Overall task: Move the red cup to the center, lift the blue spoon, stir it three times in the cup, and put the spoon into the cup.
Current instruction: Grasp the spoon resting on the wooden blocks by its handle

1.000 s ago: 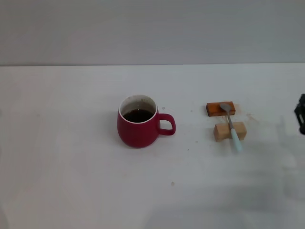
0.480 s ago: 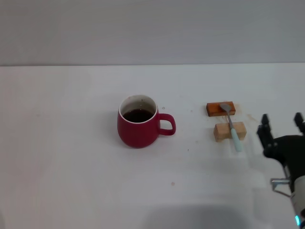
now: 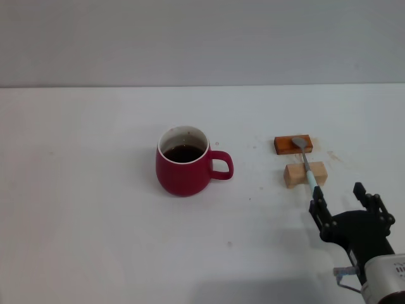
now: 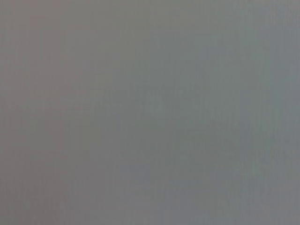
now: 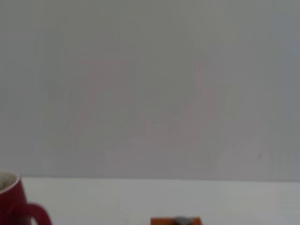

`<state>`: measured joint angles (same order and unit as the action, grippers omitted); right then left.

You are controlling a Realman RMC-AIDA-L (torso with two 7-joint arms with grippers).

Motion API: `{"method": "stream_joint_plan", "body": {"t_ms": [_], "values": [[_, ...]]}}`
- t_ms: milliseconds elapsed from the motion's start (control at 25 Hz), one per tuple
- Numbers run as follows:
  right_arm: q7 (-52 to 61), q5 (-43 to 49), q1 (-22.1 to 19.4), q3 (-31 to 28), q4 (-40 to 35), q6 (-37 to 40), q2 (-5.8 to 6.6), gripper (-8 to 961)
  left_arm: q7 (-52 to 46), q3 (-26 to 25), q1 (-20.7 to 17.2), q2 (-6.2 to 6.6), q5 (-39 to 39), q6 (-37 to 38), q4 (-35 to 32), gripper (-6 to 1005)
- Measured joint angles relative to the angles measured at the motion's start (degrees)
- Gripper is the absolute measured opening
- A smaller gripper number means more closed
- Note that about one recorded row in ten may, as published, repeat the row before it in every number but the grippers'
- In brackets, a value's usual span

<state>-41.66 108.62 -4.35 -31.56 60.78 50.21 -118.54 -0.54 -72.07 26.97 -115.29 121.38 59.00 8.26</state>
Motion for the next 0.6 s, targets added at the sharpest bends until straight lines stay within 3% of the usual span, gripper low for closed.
{"method": "stream_joint_plan", "body": {"t_ms": [600], "values": [[0.5, 0.0, 2.3, -0.5, -2.9, -4.9, -0.22, 696, 0.0, 0.4, -0.3, -0.17, 0.0, 1.3, 0.0, 864]]}}
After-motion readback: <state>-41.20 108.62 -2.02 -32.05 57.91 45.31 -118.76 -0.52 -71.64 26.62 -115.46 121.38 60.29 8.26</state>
